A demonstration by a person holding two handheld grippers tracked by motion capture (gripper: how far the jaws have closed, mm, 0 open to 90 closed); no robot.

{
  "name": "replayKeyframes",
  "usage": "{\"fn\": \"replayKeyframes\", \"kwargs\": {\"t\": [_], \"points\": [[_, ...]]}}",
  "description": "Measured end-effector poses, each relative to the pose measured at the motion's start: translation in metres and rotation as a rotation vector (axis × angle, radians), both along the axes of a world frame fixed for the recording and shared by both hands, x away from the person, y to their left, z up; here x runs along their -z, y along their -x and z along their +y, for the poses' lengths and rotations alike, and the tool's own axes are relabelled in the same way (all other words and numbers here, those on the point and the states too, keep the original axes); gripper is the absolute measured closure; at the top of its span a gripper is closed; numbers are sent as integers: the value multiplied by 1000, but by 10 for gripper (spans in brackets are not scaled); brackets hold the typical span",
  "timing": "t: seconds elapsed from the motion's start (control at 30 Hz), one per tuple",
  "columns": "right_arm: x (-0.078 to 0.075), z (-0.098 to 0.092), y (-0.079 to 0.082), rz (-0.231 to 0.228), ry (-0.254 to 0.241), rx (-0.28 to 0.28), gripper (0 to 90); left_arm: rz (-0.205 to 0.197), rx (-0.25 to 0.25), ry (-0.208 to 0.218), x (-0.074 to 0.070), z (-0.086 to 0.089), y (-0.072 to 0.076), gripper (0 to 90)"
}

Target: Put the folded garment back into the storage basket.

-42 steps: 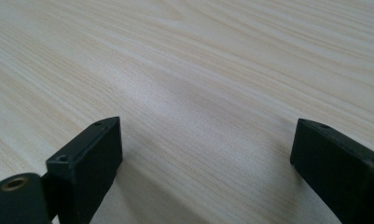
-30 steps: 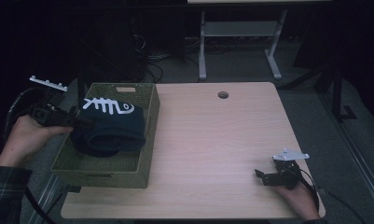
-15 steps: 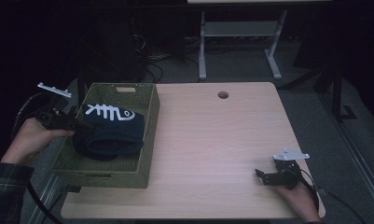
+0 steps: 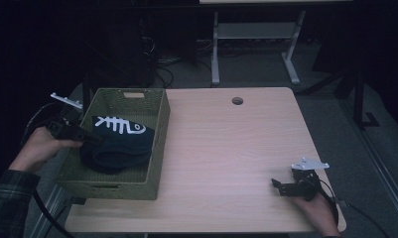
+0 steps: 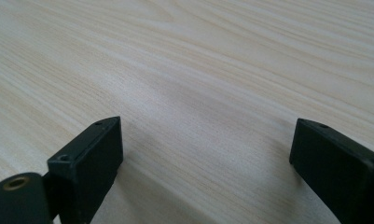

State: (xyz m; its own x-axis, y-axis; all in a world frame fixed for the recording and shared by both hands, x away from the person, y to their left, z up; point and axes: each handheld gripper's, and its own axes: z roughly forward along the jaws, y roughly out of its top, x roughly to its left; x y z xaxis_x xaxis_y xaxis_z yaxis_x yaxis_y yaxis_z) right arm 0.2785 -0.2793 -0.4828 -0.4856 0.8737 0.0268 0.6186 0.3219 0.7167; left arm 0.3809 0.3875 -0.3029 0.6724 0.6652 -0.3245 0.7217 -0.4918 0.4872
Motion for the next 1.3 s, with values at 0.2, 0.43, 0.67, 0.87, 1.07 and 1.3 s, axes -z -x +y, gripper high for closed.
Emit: {"fn": "replayKeyframes", "kwargs": {"t": [0.2, 0.43, 0.67, 0.87, 1.07, 1.3], "points": [[0, 0, 0, 0, 0, 0, 92, 12, -15, -36, 11, 1, -9, 761], [0, 0, 0, 0, 0, 0, 91, 9, -15, -85, 25, -4, -19, 751], [0, 0, 0, 0, 0, -1, 91, -48, -78, -146, 27, -3, -23, 620], [0, 0, 0, 0, 0, 0, 92, -103, -143, -150, 19, 7, -20, 446], [0, 0, 0, 0, 0, 0, 91, -132, -185, -145, 15, 6, -15, 339], [0, 0, 0, 1, 1, -3, 89, -165, -182, -127, 9, -11, -4, 253]]}}
